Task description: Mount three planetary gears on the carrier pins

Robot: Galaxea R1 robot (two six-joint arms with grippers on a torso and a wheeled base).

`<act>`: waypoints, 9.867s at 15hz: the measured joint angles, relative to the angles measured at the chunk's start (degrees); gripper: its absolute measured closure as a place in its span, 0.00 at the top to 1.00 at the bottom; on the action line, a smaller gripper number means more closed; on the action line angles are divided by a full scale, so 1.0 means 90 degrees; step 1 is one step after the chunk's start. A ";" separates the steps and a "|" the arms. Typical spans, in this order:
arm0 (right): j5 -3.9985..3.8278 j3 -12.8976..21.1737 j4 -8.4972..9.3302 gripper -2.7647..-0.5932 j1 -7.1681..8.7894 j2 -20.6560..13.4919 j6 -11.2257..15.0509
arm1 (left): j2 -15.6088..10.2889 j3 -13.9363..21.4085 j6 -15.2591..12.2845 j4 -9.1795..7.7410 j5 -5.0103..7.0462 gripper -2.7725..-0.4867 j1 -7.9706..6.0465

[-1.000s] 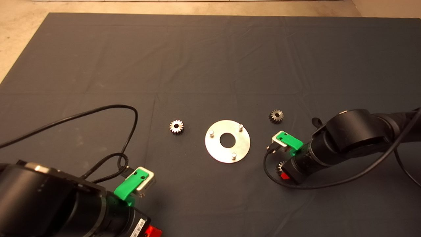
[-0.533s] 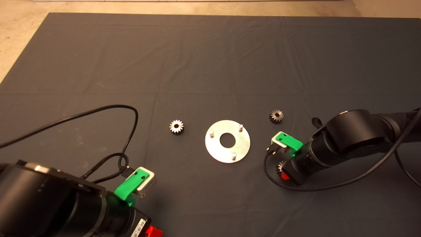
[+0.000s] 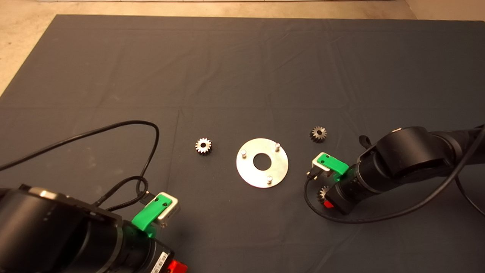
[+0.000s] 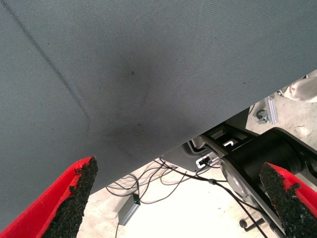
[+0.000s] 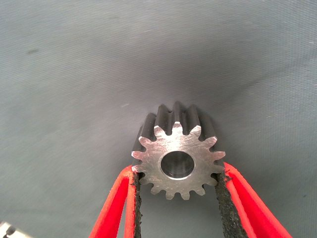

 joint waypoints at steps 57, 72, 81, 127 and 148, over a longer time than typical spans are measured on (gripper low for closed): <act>0.0001 -0.1006 0.1029 0.10 0.1151 0.2354 -0.0099 | 0.0020 0.0000 -0.0015 0.0000 -0.0004 0.82 -0.0020; -0.0003 -0.1564 0.0954 0.10 0.1048 0.2602 -0.0301 | 0.0015 0.0000 -0.0012 0.0000 -0.0003 0.82 -0.0022; -0.0003 -0.1683 0.0937 0.10 0.0996 0.2618 -0.0429 | 0.0015 0.0000 -0.0012 0.0003 -0.0004 0.82 -0.0036; -0.0177 -0.2194 0.0656 0.10 0.0604 0.2849 -0.0978 | -0.0104 0.0000 -0.0004 0.0003 -0.0003 0.82 -0.0036; -0.0045 -0.2241 0.0564 0.20 0.0503 0.2802 -0.1000 | -0.0084 0.0000 -0.0009 0.0004 -0.0051 0.82 -0.0122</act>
